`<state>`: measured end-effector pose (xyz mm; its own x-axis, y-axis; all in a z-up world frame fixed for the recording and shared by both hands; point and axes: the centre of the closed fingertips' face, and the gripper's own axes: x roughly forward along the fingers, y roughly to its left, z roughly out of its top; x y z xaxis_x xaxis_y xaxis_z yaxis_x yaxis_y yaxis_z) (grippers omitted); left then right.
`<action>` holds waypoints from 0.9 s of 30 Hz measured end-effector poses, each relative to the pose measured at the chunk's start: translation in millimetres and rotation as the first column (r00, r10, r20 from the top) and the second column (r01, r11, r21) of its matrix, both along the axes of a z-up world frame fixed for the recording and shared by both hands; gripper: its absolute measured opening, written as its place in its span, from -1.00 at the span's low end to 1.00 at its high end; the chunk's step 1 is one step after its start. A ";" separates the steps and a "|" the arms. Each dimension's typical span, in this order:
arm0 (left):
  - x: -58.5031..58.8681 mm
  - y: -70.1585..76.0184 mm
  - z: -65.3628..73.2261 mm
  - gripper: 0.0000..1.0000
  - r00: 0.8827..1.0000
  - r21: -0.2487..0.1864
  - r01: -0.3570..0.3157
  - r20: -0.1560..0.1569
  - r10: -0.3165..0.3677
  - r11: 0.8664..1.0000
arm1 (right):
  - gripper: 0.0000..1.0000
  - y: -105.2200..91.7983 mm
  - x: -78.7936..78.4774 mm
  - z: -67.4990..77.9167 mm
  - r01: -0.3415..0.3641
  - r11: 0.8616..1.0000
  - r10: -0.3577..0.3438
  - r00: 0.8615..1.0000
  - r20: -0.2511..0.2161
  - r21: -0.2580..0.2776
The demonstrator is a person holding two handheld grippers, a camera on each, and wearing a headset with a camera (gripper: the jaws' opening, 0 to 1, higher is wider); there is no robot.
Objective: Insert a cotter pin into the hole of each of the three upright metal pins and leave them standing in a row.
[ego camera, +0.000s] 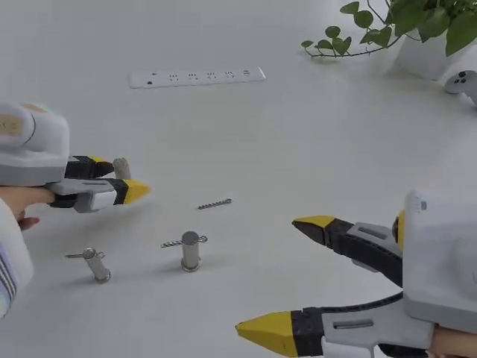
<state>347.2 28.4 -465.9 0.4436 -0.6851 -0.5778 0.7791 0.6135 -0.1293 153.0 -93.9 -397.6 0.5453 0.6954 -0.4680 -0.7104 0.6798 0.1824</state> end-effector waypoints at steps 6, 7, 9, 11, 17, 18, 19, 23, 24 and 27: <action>4.3 3.7 1.4 -0.78 1.000 0.007 -0.015 0.020 0.015 1.000 | 0.71 0.3 -1.7 -2.2 0.001 1.000 -0.001 1.000 -0.010 0.000; 5.1 3.5 2.6 -0.78 1.000 0.004 -0.015 0.027 0.015 1.000 | 0.70 0.3 -2.1 -2.6 0.001 1.000 -0.001 1.000 -0.012 0.000; 6.2 6.1 3.8 -0.80 0.998 0.053 -0.008 0.068 0.004 0.999 | 0.70 0.0 -2.8 -3.2 -0.001 1.000 0.001 1.000 -0.013 -0.003; 3.6 4.3 4.3 -0.81 0.998 0.058 -0.002 0.063 -0.002 0.998 | 0.70 -0.7 -2.8 -3.3 0.004 1.000 -0.004 1.000 -0.014 -0.001; -0.1 9.0 14.8 -0.82 0.999 0.039 -0.031 0.034 0.029 0.999 | 0.67 1.1 -3.0 -3.6 -0.013 1.000 0.013 1.000 -0.005 -0.018; 0.4 9.7 19.1 -0.82 0.999 0.037 -0.032 0.041 0.031 0.999 | 0.67 2.0 -2.9 -2.8 -0.018 1.000 0.018 1.000 -0.002 -0.017; 1.1 11.2 27.6 -0.82 0.998 0.020 -0.040 0.047 0.039 0.999 | 0.67 3.2 -2.1 -1.5 -0.019 1.000 0.019 1.000 0.003 -0.013; -0.2 13.5 56.6 -0.82 0.995 -0.008 -0.036 0.093 0.037 0.999 | 0.67 4.9 0.9 1.3 -0.017 1.000 0.017 1.000 0.015 -0.010; -1.5 13.9 62.8 -0.82 0.994 -0.010 -0.033 0.100 0.034 0.999 | 0.67 5.1 2.1 2.0 -0.016 1.000 0.017 1.000 0.019 -0.011; -9.7 15.1 84.8 -0.82 0.991 -0.019 -0.015 0.131 0.017 1.000 | 0.67 5.2 4.2 3.5 -0.016 1.000 0.016 1.000 0.026 -0.013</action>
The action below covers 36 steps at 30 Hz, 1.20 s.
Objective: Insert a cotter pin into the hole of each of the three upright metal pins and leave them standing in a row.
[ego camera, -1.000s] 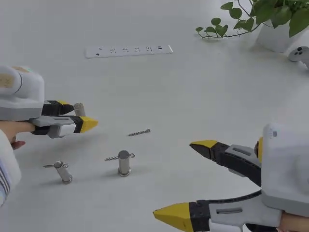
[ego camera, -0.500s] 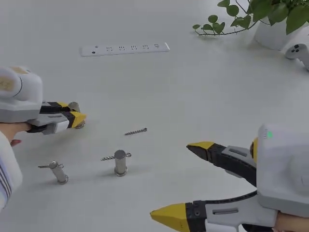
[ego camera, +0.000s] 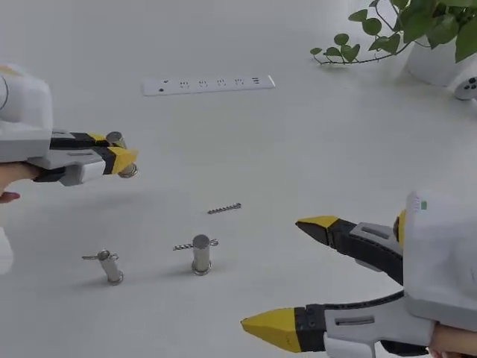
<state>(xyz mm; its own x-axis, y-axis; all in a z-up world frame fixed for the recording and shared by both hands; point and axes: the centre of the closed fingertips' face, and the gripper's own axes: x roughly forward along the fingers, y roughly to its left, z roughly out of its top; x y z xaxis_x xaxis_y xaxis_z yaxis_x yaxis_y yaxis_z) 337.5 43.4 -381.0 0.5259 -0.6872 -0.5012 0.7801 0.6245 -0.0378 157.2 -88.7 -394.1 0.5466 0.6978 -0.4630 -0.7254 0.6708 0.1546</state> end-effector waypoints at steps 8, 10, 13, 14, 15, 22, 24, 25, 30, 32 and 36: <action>-44.6 -6.7 39.6 -0.82 0.998 -0.040 0.039 0.041 -0.038 0.998 | 0.65 -1.9 -0.4 6.0 -0.009 1.000 0.010 0.999 0.031 -0.024; -58.9 -8.8 44.1 -0.82 0.998 -0.039 0.044 0.043 -0.043 0.998 | 0.65 -3.3 -0.3 6.4 -0.007 1.000 0.008 0.999 0.033 -0.030; -79.8 -16.4 48.3 -0.82 0.997 -0.037 0.061 0.052 -0.059 0.997 | 0.65 -5.4 -0.4 6.6 0.000 0.999 0.001 0.999 0.034 -0.035; -86.7 -17.7 48.1 -0.82 0.996 -0.037 0.074 0.052 -0.072 0.997 | 0.65 -6.1 -0.7 6.2 0.001 0.999 0.000 0.999 0.033 -0.035; -88.2 -15.4 47.0 -0.82 0.996 -0.031 0.079 0.048 -0.078 0.996 | 0.64 -6.5 -0.9 5.8 0.003 0.999 -0.002 0.999 0.032 -0.038; -136.1 -31.5 36.7 -0.82 0.986 0.000 0.163 0.036 -0.163 0.987 | 0.63 -9.3 -2.8 2.5 0.011 0.999 -0.010 1.000 0.026 -0.045; -148.7 -35.0 27.2 -0.82 0.982 0.016 0.189 0.006 -0.189 0.982 | 0.63 -9.9 -3.2 1.4 0.010 0.999 -0.009 1.000 0.025 -0.050; -155.2 -37.3 21.6 -0.82 0.980 0.021 0.200 -0.002 -0.200 0.979 | 0.63 -10.3 -3.3 0.6 0.011 0.998 -0.009 1.000 0.025 -0.054; -171.9 -42.7 -0.6 -0.82 0.980 0.007 0.195 -0.053 -0.194 0.981 | 0.63 -11.8 -3.8 -2.3 0.015 0.998 -0.013 1.000 0.023 -0.063; -178.8 -44.0 -12.1 -0.82 0.976 0.031 0.204 -0.083 -0.201 0.978 | 0.63 -12.4 -4.1 -4.2 0.013 0.998 -0.012 1.000 0.017 -0.067; -185.9 -46.0 -30.2 -0.82 0.973 0.094 0.225 -0.081 -0.218 0.970 | 0.62 -13.7 -4.3 -6.9 0.010 0.997 -0.009 1.000 0.013 -0.077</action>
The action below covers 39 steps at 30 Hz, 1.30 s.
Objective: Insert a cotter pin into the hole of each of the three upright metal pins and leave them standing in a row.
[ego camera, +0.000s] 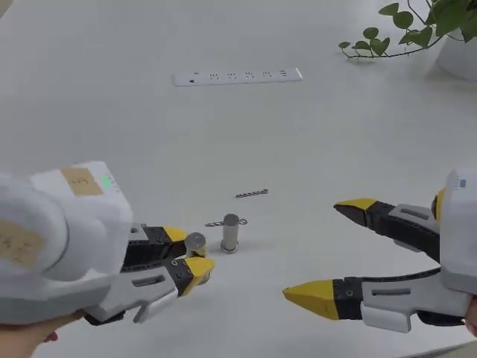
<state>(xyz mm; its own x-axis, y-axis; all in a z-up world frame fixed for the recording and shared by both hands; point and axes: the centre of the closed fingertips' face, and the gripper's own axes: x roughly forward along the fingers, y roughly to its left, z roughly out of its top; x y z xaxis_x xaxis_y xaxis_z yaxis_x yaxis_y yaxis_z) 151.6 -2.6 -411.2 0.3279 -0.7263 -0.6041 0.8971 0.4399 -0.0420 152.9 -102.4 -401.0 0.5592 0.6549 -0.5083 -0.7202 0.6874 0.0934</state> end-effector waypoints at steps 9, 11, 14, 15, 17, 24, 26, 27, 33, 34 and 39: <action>-0.9 -3.1 -30.3 -0.82 0.999 0.031 -0.027 -0.023 0.028 0.999 | 0.62 5.6 -0.1 -6.3 -0.010 1.000 0.010 1.000 -0.013 -0.011; -1.0 -3.7 -34.4 -0.82 0.999 0.035 -0.033 -0.025 0.034 0.999 | 0.62 7.3 -0.4 -8.5 -0.019 1.000 0.018 1.000 -0.018 -0.020; -1.6 -4.9 -40.3 -0.82 0.999 0.040 -0.034 -0.035 0.036 0.999 | 0.61 8.1 0.4 -10.0 -0.025 0.999 0.024 0.999 -0.021 -0.028; -2.2 -5.5 -43.1 -0.82 0.998 0.042 -0.037 -0.044 0.039 0.998 | 0.61 8.5 0.7 -9.8 -0.027 0.999 0.026 0.999 -0.022 -0.028; -2.5 -6.5 -46.5 -0.82 0.998 0.044 -0.039 -0.046 0.041 0.998 | 0.61 9.2 1.6 -9.4 -0.029 0.999 0.029 0.999 -0.020 -0.028; 0.6 -9.9 -57.9 -0.82 0.996 0.044 -0.059 -0.058 0.061 0.997 | 0.60 7.9 4.4 -9.5 -0.030 0.999 0.030 0.999 -0.020 -0.036; 1.8 -10.7 -56.0 -0.81 0.997 0.034 -0.060 -0.049 0.061 0.998 | 0.60 7.7 4.4 -9.7 -0.031 0.999 0.030 0.999 -0.020 -0.036; 2.4 -11.7 -55.5 -0.81 0.997 0.025 -0.063 -0.047 0.065 0.998 | 0.59 7.6 4.4 -9.8 -0.031 0.999 0.030 0.999 -0.020 -0.037; 1.7 -11.2 -55.5 -0.81 0.996 0.002 -0.080 -0.045 0.080 0.997 | 0.59 9.0 3.7 -11.7 -0.037 0.998 0.036 0.999 -0.024 -0.041; 1.3 -10.5 -55.5 -0.80 0.995 -0.010 -0.089 -0.045 0.088 0.996 | 0.59 9.9 4.2 -12.2 -0.039 0.998 0.038 0.999 -0.025 -0.042; -0.7 -12.1 -55.6 -0.79 0.994 -0.034 -0.101 -0.048 0.100 0.994 | 0.59 15.5 9.3 -9.1 -0.055 0.997 0.055 0.998 -0.014 -0.045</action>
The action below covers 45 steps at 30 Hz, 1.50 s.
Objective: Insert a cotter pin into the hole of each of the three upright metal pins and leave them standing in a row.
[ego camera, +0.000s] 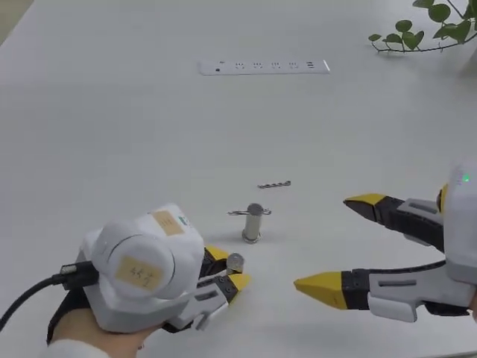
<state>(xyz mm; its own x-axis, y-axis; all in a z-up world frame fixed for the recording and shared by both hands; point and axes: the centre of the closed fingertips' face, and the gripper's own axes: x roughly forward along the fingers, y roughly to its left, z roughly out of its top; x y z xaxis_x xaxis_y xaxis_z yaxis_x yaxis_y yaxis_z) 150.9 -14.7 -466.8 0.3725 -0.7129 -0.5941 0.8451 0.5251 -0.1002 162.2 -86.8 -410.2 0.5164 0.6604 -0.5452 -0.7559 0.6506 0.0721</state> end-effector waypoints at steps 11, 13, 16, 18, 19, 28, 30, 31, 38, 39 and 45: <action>-12.5 5.1 18.1 -0.58 0.995 -0.103 0.020 -0.091 -0.030 0.994 | 0.49 -7.8 30.0 27.8 -0.043 0.999 0.045 0.996 0.073 -0.031; -16.6 9.8 24.2 -0.36 0.994 -0.122 0.035 -0.098 -0.047 0.992 | 0.44 -10.9 39.5 32.9 -0.056 0.997 0.061 0.994 0.089 -0.057; -17.1 15.6 38.6 0.06 0.997 -0.157 0.067 -0.018 -0.071 0.985 | 0.34 -16.6 53.4 36.4 -0.077 0.990 0.090 0.990 0.106 -0.122; -19.9 20.7 45.9 0.27 0.998 -0.191 0.046 -0.030 -0.053 0.980 | 0.25 -20.7 62.6 37.3 -0.092 0.979 0.114 0.987 0.114 -0.180; -23.4 23.9 50.7 0.32 0.997 -0.215 0.045 -0.046 -0.056 0.976 | 0.19 -20.9 65.8 37.9 -0.096 0.977 0.120 0.986 0.116 -0.192; -36.2 41.2 68.3 0.97 0.996 -0.288 0.003 -0.084 -0.028 0.958 | 0.04 -16.9 89.9 21.3 -0.221 0.914 0.253 0.966 0.052 -0.341; -40.1 43.7 65.0 0.97 0.995 -0.277 0.004 -0.097 -0.032 0.961 | -0.02 -14.2 93.7 12.6 -0.256 0.893 0.284 0.959 0.022 -0.370; -41.7 44.5 63.6 0.97 0.994 -0.270 0.005 -0.101 -0.034 0.963 | -0.04 -12.6 95.6 9.5 -0.269 0.886 0.295 0.955 0.013 -0.378; -46.7 48.3 59.0 0.97 0.993 -0.247 -0.015 -0.118 -0.015 0.969 | -0.30 2.7 113.1 -16.6 -0.359 0.842 0.373 0.927 -0.047 -0.403; -46.5 48.9 58.9 0.97 0.993 -0.245 -0.021 -0.119 -0.009 0.969 | -0.38 4.6 112.6 -20.0 -0.378 0.833 0.386 0.920 -0.064 -0.405; -46.7 50.2 59.4 0.97 0.993 -0.242 -0.035 -0.119 0.006 0.970 | -0.44 5.3 115.9 -45.8 -0.472 0.735 0.463 0.874 -0.150 -0.486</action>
